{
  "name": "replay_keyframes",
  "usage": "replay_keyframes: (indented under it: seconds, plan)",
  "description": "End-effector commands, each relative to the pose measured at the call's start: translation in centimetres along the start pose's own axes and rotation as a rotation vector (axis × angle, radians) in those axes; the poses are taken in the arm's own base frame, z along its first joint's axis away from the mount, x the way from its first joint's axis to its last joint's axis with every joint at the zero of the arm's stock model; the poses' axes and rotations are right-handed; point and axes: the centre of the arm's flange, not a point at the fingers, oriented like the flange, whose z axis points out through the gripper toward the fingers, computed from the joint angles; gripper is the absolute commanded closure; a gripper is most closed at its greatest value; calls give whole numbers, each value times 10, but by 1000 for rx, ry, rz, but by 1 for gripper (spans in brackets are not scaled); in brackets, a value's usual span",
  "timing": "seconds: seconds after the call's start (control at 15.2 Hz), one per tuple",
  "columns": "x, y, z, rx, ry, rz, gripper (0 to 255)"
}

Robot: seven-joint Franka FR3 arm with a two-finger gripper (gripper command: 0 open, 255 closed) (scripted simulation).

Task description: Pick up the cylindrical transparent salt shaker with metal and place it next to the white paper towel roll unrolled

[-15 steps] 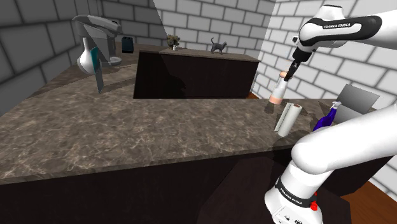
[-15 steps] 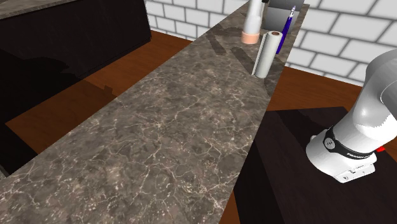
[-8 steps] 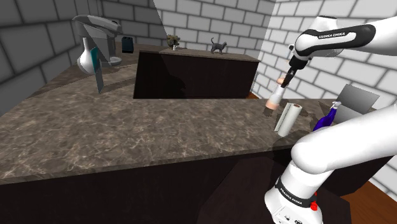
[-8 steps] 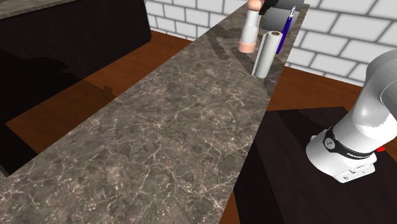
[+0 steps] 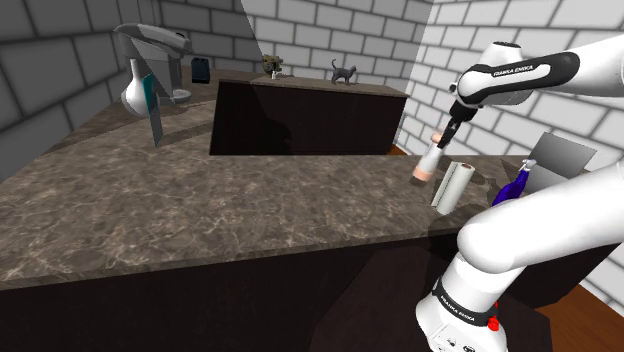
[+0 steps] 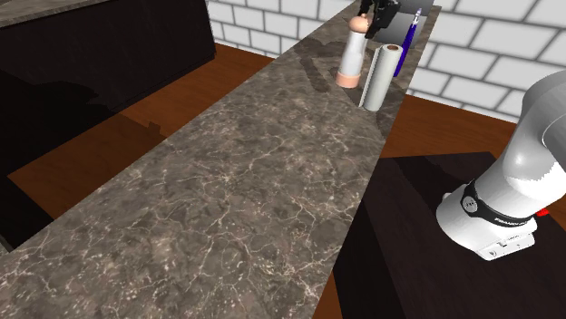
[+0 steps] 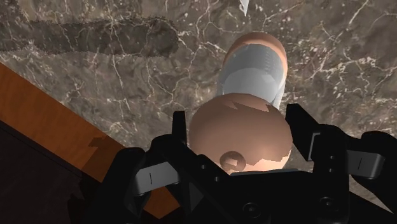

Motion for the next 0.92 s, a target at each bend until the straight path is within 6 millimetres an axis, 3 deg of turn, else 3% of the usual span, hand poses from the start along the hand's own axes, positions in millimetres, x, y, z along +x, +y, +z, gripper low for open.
replay_keyframes:
  seconds: [0.0,0.86]
  plan:
    - [-1,-2,11,-1,0,0,255]
    - [-11,-20,76,-1,0,0,255]
